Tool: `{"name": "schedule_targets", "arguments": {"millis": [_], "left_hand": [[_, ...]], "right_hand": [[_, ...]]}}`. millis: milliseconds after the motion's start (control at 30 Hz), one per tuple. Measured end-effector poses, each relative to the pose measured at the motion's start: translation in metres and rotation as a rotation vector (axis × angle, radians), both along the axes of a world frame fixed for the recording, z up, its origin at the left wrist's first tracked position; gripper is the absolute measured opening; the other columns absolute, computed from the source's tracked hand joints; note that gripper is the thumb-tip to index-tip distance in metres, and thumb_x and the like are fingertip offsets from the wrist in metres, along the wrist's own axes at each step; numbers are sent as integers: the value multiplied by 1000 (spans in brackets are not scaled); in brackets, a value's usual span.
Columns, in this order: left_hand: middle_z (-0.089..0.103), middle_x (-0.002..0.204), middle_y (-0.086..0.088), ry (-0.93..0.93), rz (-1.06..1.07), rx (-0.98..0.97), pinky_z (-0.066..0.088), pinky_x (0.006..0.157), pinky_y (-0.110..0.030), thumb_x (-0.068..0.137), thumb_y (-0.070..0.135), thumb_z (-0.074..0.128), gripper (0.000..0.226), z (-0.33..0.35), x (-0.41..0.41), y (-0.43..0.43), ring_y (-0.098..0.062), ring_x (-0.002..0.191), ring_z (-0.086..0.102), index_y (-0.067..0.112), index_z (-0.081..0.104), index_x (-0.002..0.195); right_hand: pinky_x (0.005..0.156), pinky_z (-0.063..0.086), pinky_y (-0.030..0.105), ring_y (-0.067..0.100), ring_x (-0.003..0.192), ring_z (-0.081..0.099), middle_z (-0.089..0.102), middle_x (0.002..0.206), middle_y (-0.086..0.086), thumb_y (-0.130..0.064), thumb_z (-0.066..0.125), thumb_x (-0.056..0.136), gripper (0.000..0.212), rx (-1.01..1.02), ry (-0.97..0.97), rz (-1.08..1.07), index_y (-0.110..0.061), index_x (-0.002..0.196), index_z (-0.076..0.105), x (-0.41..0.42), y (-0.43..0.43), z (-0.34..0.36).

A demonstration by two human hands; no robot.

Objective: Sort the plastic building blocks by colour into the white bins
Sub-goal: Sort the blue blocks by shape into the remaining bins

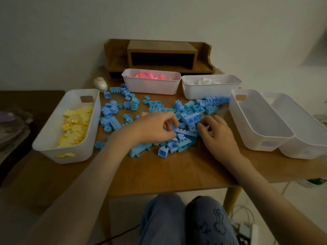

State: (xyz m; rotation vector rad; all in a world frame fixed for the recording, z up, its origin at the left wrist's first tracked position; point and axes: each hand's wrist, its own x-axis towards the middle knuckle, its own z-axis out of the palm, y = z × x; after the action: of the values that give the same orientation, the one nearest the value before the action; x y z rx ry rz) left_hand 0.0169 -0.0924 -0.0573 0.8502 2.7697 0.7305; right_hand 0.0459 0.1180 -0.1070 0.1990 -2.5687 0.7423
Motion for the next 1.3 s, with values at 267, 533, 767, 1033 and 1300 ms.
{"name": "schedule_targets", "arguments": {"millis": [267, 533, 767, 1033, 1300], "left_hand": [[49, 91, 14, 196, -57, -273, 19, 92, -35, 82, 62, 55, 26, -9, -3, 13, -6, 95, 40, 40, 51, 95], [61, 92, 15, 249, -35, -74, 11, 93, -28, 92, 41, 53, 8, -17, -11, 9, 0, 95, 48, 36, 60, 91], [58, 89, 14, 255, 246, 70, 22, 88, -29, 96, 25, 49, 13, -8, -22, 10, -6, 88, 56, 31, 52, 108], [60, 108, 9, 206, 237, -66, 28, 96, -39, 100, 23, 39, 29, 10, -39, 26, -14, 103, 53, 36, 55, 120], [43, 127, -7, 204, 208, -351, 22, 103, -44, 96, 29, 49, 24, -2, -57, 102, -28, 125, 35, 19, 58, 116]], "right_hand": [[86, 18, 26, 14, 116, 32, 44, 125, -6, -51, 35, 88, 45, 264, -127, 122, -30, 120, 57, -3, -1, -6], [92, 23, 26, 10, 115, 38, 48, 118, -10, -32, 55, 91, 16, 117, -142, 124, -30, 106, 51, -1, 1, -2], [98, 42, 33, 14, 112, 47, 45, 115, -14, -20, 53, 93, 28, -127, -76, 96, -33, 111, 36, 4, 0, 0], [102, 34, 22, 8, 120, 34, 32, 135, 5, 1, 40, 94, 50, -119, -44, 23, -17, 140, 30, -13, -6, 23], [62, 29, 12, 14, 87, 42, 44, 99, 3, -7, 52, 90, 22, -106, -141, -171, -6, 111, 49, -39, 5, 34]]}}
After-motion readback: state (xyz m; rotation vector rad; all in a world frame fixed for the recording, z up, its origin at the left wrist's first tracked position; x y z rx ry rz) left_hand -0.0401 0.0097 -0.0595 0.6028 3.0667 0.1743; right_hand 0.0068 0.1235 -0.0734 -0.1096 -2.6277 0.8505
